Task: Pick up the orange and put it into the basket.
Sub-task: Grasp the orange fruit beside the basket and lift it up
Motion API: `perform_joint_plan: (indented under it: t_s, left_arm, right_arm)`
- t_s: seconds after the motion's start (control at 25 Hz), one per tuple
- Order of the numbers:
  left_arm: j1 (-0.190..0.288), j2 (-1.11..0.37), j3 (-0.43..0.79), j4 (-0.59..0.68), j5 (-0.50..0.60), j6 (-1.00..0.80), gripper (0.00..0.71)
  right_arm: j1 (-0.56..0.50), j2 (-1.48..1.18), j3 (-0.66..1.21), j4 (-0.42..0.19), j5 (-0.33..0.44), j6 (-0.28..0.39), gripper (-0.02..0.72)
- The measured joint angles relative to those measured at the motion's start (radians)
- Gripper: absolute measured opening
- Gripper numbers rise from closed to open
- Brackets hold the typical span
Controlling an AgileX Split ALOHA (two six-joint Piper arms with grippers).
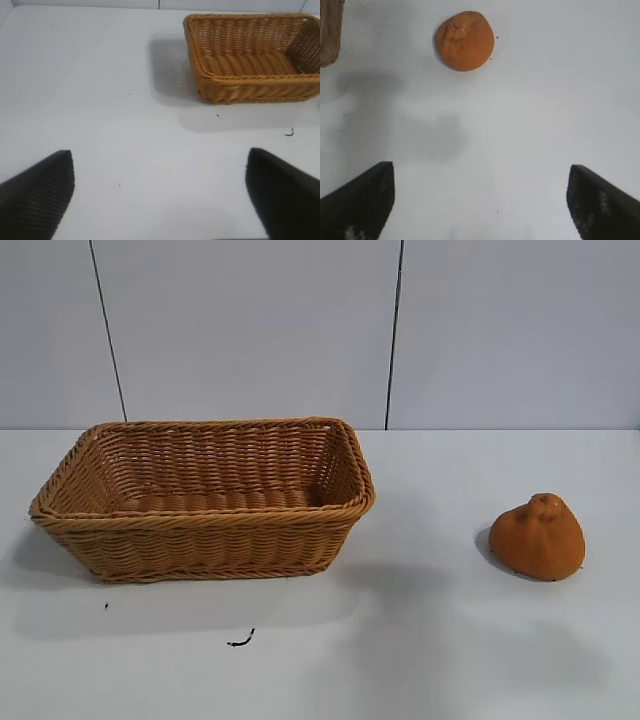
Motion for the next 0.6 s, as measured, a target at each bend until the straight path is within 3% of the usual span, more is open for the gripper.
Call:
perform_joint_plan:
  t_s: [0.24, 0.6]
  left_arm:
    - [0.000, 0.000, 0.000, 0.000, 0.000, 0.000, 0.666]
    - [0.000, 0.000, 0.000, 0.000, 0.000, 0.000, 0.666]
  right_arm:
    - [0.058, 0.278, -0.185, -0.019, -0.006, -0.010, 0.638]
    - [0.061, 0.542, -0.221, -0.082, -0.044, 0.021, 0.638]
